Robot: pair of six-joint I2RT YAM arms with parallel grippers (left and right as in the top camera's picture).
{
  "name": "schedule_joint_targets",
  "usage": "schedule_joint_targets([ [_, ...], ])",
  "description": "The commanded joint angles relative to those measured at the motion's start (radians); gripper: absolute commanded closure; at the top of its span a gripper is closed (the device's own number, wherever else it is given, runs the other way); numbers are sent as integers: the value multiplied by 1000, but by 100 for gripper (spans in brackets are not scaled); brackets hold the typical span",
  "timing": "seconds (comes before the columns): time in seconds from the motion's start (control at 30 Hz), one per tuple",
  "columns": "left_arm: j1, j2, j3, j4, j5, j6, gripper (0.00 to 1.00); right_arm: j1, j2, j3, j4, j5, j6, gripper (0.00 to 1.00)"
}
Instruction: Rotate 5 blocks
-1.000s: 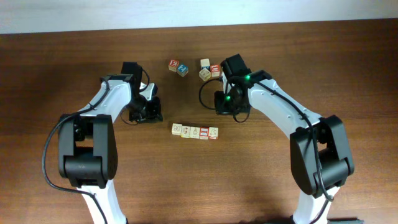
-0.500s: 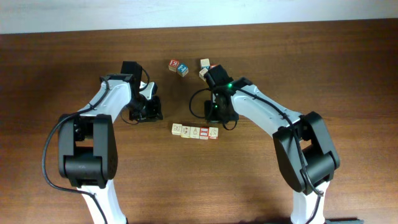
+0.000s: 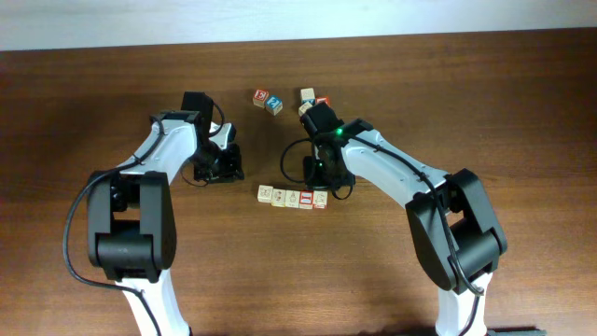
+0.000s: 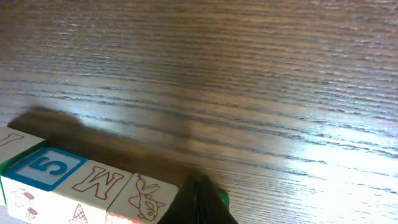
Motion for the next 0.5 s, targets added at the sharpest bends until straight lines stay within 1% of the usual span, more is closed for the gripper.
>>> schedule_joint_targets([
  [0.0, 2, 28, -1, 6, -40, -2, 74, 5, 14, 16, -6, 12, 5, 96],
  [0.47, 2, 28, -1, 6, -40, -2, 74, 5, 14, 16, -27, -4, 4, 96],
])
